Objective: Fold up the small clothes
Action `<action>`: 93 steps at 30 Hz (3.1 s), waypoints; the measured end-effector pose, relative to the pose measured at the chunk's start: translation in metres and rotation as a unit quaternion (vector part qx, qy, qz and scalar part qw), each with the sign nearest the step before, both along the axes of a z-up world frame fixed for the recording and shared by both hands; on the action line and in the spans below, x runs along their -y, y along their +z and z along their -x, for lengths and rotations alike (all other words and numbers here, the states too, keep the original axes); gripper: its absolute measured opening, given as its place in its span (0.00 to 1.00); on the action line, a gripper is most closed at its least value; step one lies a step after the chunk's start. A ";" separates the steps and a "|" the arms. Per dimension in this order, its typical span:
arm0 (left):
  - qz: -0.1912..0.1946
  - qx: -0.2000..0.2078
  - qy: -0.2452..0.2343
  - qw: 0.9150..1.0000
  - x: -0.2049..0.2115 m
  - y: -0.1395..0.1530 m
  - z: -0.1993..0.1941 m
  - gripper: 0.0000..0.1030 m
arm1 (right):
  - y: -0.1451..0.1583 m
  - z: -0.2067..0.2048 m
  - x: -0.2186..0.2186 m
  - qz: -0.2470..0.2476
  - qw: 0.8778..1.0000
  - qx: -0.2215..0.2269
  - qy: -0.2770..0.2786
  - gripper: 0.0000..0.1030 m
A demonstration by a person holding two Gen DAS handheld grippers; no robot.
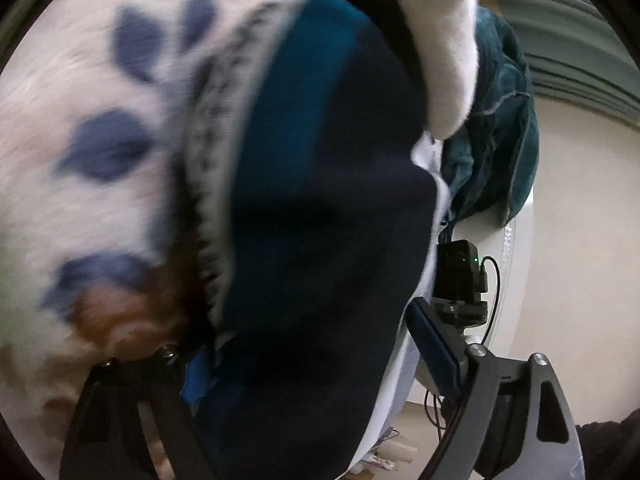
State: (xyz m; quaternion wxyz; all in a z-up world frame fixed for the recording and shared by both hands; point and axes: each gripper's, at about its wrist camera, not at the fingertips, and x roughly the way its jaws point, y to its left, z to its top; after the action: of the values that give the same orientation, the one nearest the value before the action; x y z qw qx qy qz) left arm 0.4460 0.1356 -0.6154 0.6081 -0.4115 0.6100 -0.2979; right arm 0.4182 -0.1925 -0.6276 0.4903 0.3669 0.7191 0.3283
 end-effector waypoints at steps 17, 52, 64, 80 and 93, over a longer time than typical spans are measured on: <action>-0.023 0.125 0.049 0.991 -0.011 0.138 -0.027 0.27 | 0.103 -0.009 -0.008 -0.008 0.991 0.091 -0.102 0.39; -0.397 0.119 0.128 0.901 -0.034 0.189 -0.151 0.72 | 0.162 -0.196 0.009 0.245 0.938 0.152 -0.192 0.64; -0.534 0.158 0.092 0.825 0.035 0.252 -0.107 0.98 | 0.265 -0.099 -0.014 0.547 0.772 0.288 -0.147 0.99; -0.525 0.246 0.100 0.808 0.077 0.454 0.033 0.98 | 0.528 0.058 -0.035 0.547 0.716 0.391 -0.187 0.99; -0.512 0.284 0.135 0.800 0.080 0.572 0.148 0.98 | 0.691 0.214 -0.041 0.517 0.688 0.461 -0.216 0.99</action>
State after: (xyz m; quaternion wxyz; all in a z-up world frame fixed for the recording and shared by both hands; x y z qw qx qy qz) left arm 0.2984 0.0560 -0.0438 0.9101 -0.0155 0.4123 0.0388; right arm 0.2045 -0.1517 0.0632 0.9294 0.0028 0.3596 -0.0826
